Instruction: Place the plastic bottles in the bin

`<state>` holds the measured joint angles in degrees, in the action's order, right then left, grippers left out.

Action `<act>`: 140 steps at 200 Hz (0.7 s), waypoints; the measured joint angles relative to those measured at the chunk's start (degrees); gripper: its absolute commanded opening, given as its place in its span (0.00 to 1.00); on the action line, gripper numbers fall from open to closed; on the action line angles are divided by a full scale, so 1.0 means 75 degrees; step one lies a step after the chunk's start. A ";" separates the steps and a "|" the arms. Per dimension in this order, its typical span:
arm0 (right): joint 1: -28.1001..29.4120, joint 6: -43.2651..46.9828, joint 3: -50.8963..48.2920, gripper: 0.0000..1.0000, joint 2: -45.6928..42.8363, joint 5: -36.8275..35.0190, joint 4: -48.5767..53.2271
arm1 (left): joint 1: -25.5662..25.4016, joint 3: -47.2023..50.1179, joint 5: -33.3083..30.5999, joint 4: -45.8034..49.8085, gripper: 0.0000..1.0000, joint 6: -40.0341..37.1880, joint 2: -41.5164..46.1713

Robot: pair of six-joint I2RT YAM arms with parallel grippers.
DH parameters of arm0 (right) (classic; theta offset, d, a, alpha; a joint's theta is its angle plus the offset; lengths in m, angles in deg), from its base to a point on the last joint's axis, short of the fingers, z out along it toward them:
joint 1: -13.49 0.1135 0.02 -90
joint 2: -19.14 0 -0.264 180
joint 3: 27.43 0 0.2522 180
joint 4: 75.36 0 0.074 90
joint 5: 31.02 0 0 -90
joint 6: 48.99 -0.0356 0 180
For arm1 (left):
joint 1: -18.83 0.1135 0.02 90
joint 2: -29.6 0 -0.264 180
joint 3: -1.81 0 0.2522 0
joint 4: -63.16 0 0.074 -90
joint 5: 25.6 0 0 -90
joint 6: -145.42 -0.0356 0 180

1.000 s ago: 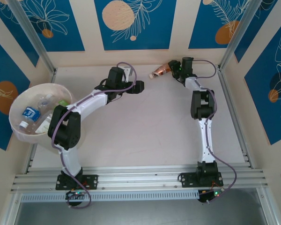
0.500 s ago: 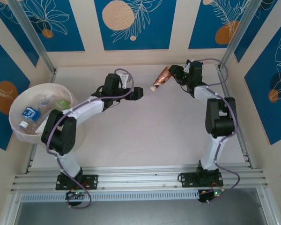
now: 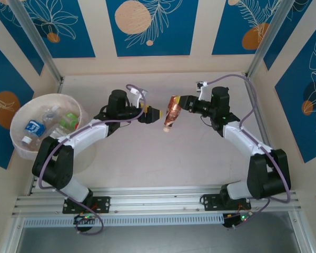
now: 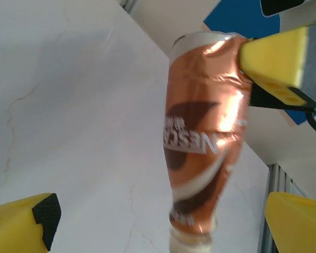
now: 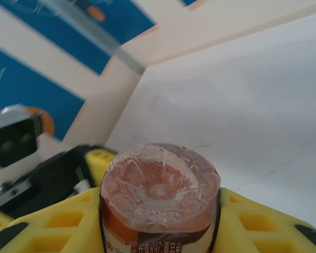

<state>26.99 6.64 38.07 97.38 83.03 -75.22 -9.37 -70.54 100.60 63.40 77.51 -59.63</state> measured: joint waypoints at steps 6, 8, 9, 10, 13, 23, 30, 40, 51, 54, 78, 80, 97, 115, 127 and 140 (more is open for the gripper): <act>0.0105 0.0134 -0.0003 0.38 -0.0154 0.0114 0.0093 | -0.0006 0.0035 0.0041 -0.0044 1.00 -0.0102 0.0055; 0.0137 0.0181 -0.0003 0.38 -0.0204 0.0146 0.0128 | -0.0009 0.0041 0.0050 -0.0052 1.00 -0.0149 0.0070; 0.0149 0.0192 -0.0003 0.38 -0.0221 0.0154 0.0137 | -0.0009 0.0044 0.0055 -0.0055 1.00 -0.0160 0.0079; 0.0160 0.0204 -0.0003 0.38 -0.0236 0.0163 0.0146 | -0.0009 0.0050 0.0064 -0.0067 1.00 -0.0181 0.0087; 0.0213 0.0274 -0.0003 0.38 -0.0321 0.0216 0.0201 | -0.0009 0.0052 0.0093 -0.0085 1.00 -0.0224 0.0099; 0.0356 0.0434 -0.0003 0.39 -0.0519 0.0262 0.0353 | -0.0009 0.0050 0.0230 -0.0146 1.00 -0.0356 0.0137; 0.0463 0.0548 -0.0003 0.39 -0.0638 0.0274 0.0440 | -0.0015 0.0050 0.0388 -0.0221 1.00 -0.0434 0.0143; 0.0606 0.0647 -0.0003 0.39 -0.0749 0.0283 0.0510 | -0.0064 0.0029 0.0679 -0.0283 1.00 -0.0519 0.0131; 0.0743 0.0714 -0.0003 0.39 -0.0790 0.0259 0.0554 | -0.0192 -0.0020 0.0959 -0.0289 1.00 -0.0682 0.0119; 0.0775 0.0711 -0.0003 0.39 -0.0790 0.0248 0.0568 | -0.0245 -0.0035 0.1020 -0.0289 1.00 -0.0740 0.0119; 0.0988 0.0711 0.0000 0.39 -0.0740 0.0111 0.0635 | -0.0708 -0.0099 0.1469 -0.0353 1.00 -0.1090 0.0117; 0.1003 0.0708 0.0000 0.39 -0.0731 0.0111 0.0632 | -0.0734 -0.0102 0.1443 -0.0341 0.99 -0.1099 0.0117; 0.1058 0.0702 0.0000 0.39 -0.0697 0.0093 0.0603 | -0.0801 -0.0166 0.1215 -0.0286 0.90 -0.1198 0.0017; 0.1169 0.0699 0.0044 0.40 -0.0545 0.0050 0.0568 | -0.0822 -0.0399 0.0903 -0.0178 0.84 -0.1212 -0.0157; 0.1259 0.0699 0.0085 0.41 -0.0475 0.0038 0.0568 | -0.0839 -0.0548 0.0697 -0.0128 0.83 -0.1227 -0.0239; 0.1323 0.0647 0.0128 0.42 -0.0443 -0.0017 0.0560 | -0.0848 -0.0597 0.0533 -0.0076 0.82 -0.1268 -0.0259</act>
<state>36.91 11.49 39.04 94.06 82.90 -71.03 -15.73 -75.02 104.60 62.84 68.00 -61.57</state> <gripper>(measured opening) 0.433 0.828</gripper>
